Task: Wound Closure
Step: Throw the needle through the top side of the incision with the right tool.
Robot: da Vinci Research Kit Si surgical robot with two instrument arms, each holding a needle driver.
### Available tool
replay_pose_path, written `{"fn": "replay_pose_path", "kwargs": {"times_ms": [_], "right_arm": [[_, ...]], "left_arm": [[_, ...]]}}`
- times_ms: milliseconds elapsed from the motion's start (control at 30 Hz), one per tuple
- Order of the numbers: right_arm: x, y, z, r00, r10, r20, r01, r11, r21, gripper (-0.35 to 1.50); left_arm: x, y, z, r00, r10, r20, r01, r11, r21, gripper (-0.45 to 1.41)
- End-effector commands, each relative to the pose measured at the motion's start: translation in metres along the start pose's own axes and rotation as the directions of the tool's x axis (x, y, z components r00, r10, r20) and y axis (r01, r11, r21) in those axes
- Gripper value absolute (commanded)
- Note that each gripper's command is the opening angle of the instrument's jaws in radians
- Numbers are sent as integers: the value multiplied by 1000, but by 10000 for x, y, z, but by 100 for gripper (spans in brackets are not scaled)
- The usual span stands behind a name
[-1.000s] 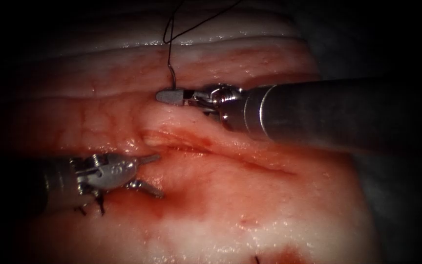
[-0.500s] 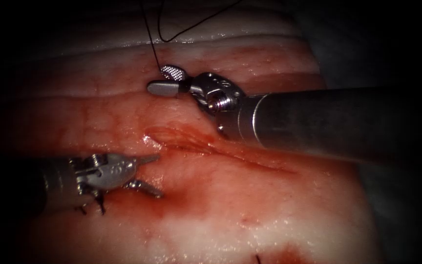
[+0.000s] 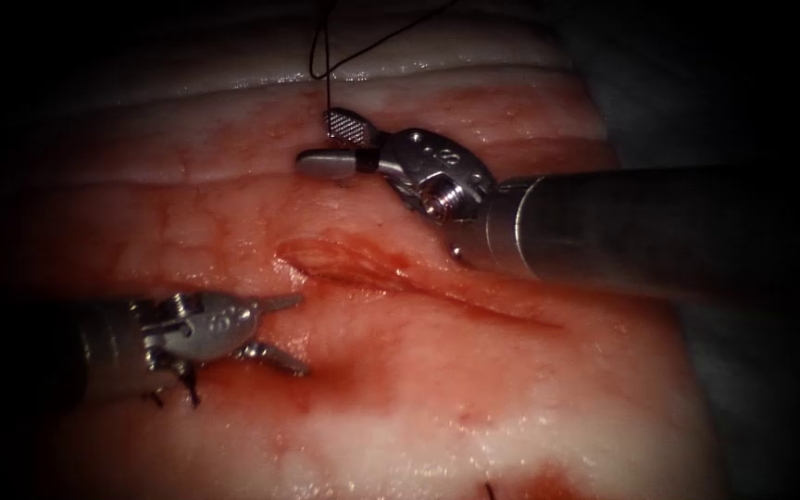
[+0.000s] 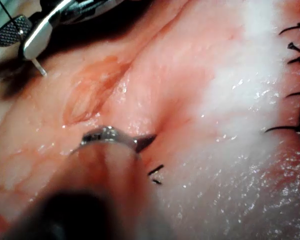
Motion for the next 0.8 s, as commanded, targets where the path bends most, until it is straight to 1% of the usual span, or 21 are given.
{"fn": "replay_pose_path", "kwargs": {"times_ms": [33,67,133,167,200,233,333,500,533,700,800], "right_arm": [[-1,-2,9,1000,4,-6,-4,1000,1,51],[-1,-2,9,1000,3,-6,-3,1000,1,44],[-2,-2,9,1000,2,-3,-2,1000,3,21],[-3,-2,9,1000,0,-1,0,1000,3,2],[-4,-2,9,1000,-2,7,2,1000,-3,-28],[-5,-1,8,1000,-12,25,12,1000,-21,-35],[-8,0,8,996,-46,71,49,998,-45,-35],[-13,2,9,995,-50,84,54,997,-50,-35],[-12,2,9,996,-26,88,29,999,-41,-35],[-5,2,10,990,134,47,-134,991,1,-35],[-4,2,11,976,210,55,-212,977,29,-35]], "left_arm": [[1,-2,8,1000,1,-1,-1,1000,0,53],[1,-2,8,1000,1,-1,-1,1000,0,53],[1,-2,8,1000,1,-1,-1,1000,0,53],[1,-1,8,1000,1,-1,-1,1000,0,53],[1,-1,8,1000,1,-1,-1,1000,0,53],[1,-1,7,1000,1,-1,-1,1000,0,53],[2,-1,7,1000,0,-1,0,1000,0,53],[2,-1,7,1000,0,-1,0,1000,-1,53],[2,-1,7,1000,0,-1,0,1000,-1,53],[2,-2,7,1000,0,-1,0,1000,-1,53],[2,-2,8,1000,0,-1,0,1000,0,53]]}}
